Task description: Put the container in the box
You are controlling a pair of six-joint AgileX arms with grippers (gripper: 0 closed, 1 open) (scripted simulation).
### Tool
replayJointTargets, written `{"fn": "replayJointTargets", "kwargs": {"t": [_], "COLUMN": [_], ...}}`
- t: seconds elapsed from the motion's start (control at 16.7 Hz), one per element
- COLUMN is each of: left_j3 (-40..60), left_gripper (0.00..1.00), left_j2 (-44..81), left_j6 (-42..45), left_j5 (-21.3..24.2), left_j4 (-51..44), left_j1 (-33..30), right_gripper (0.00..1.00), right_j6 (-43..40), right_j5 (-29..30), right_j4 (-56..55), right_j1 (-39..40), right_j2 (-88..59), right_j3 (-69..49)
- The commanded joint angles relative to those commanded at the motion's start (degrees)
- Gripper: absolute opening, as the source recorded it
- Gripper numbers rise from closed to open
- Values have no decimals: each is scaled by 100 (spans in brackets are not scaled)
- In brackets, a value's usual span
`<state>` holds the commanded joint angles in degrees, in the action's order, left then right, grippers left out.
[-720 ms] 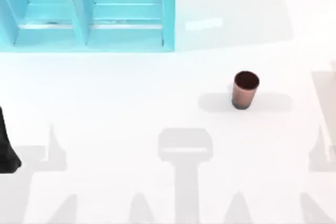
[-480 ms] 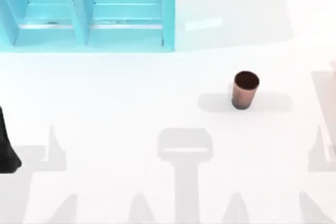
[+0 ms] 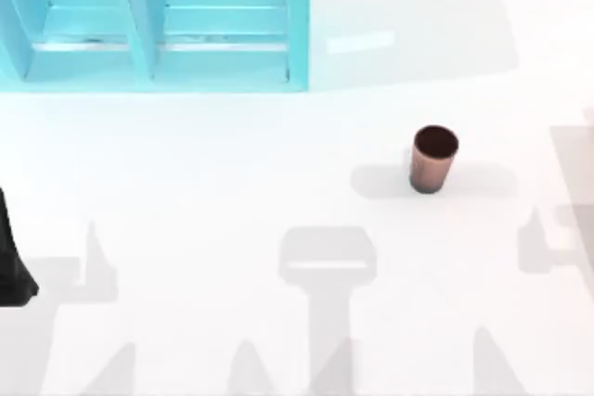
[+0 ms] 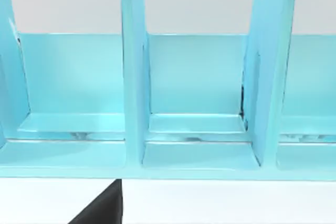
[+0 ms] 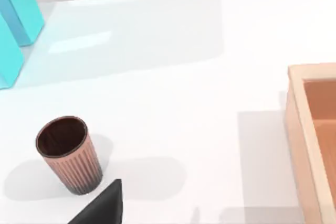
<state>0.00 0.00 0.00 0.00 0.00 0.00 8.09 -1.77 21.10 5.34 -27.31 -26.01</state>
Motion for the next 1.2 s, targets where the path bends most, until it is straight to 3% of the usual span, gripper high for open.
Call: {"fn": "replayJointTargets", "kwargs": {"t": [0.84,1.2], "left_j3": [0,0], "left_gripper": [100,100], "left_j2": [0,0], "left_j6": [0,0], "left_j5": [0,0], "left_j4": [0,0], "left_j1": [0,0], "right_gripper": [100,100], "right_j6": [1260,1364], "right_j5": [13,149], "right_j4": [5145,6420], "right_j1": [1198,1478], "right_j2": [-7566,-9936], "right_j3": [-7640,-9879]}}
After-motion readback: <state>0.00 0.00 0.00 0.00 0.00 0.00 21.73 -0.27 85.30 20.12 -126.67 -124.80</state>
